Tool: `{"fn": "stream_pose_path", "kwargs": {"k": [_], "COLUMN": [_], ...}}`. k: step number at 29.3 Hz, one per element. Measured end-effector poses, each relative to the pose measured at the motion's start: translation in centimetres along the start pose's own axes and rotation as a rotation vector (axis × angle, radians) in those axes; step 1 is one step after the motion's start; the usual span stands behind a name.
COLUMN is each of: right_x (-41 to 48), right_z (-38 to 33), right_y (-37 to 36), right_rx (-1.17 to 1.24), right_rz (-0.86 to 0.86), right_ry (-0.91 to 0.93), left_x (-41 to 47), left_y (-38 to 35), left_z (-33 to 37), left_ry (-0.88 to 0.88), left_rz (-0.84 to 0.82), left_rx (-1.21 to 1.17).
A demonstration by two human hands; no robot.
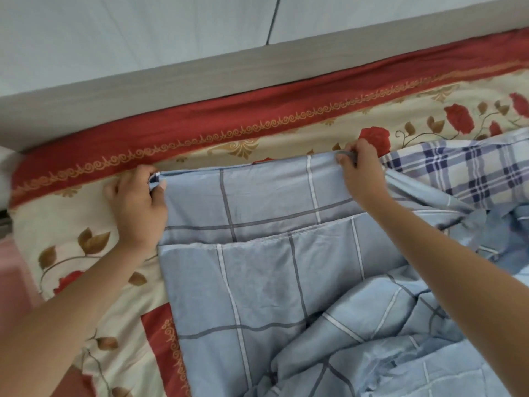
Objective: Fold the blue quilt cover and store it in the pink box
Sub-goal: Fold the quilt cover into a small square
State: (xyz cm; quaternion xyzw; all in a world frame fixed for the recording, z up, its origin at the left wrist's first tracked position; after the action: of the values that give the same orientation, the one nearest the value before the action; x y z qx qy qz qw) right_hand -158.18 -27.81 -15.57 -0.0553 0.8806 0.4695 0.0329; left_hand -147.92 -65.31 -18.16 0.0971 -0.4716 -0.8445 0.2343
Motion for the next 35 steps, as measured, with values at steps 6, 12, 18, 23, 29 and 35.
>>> {"fn": "stream_pose_path", "kwargs": {"k": [6, 12, 18, 23, 29, 35], "right_x": [2.9, -3.8, -8.6, -7.1, -25.1, -44.5], "right_z": [0.1, -4.4, -7.3, -10.2, -7.3, 1.1], "right_y": [-2.1, -4.6, -10.8, -10.1, -0.7, -3.7], "right_rx": [-0.054, -0.106, -0.449, 0.122, -0.122, 0.646], "right_rz": [0.051, -0.055, -0.368, -0.345, 0.306, 0.297], "right_ry": [-0.043, 0.214, 0.332, 0.053, -0.145, -1.172], "left_x": [1.1, 0.1, 0.8, 1.4, -3.0, -20.4], "left_y": [-1.4, -1.1, -1.3, -1.1, 2.1, 4.2], "left_z": [0.4, -0.1, 0.9, 0.1, 1.2, 5.2], "left_ry": [0.071, 0.092, 0.003, 0.1, 0.149, -0.501], "left_rz": [0.119, 0.145, 0.206, 0.119, -0.087, -0.536], "left_rx": [-0.04, -0.02, 0.112, 0.124, 0.083, -0.027]}}
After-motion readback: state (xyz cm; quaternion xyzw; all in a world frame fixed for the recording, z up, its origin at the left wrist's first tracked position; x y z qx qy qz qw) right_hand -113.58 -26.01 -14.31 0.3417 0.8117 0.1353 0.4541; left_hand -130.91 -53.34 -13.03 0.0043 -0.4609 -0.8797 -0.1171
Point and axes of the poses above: each hand's wrist, its own x-axis towards the middle knuckle, its own y-axis out of the back of the hand, z = x × y, the point moved 7 cm from there along x, towards the middle knuckle, and after that the axes turned 14 degrees about y, right-handed, at the moved point
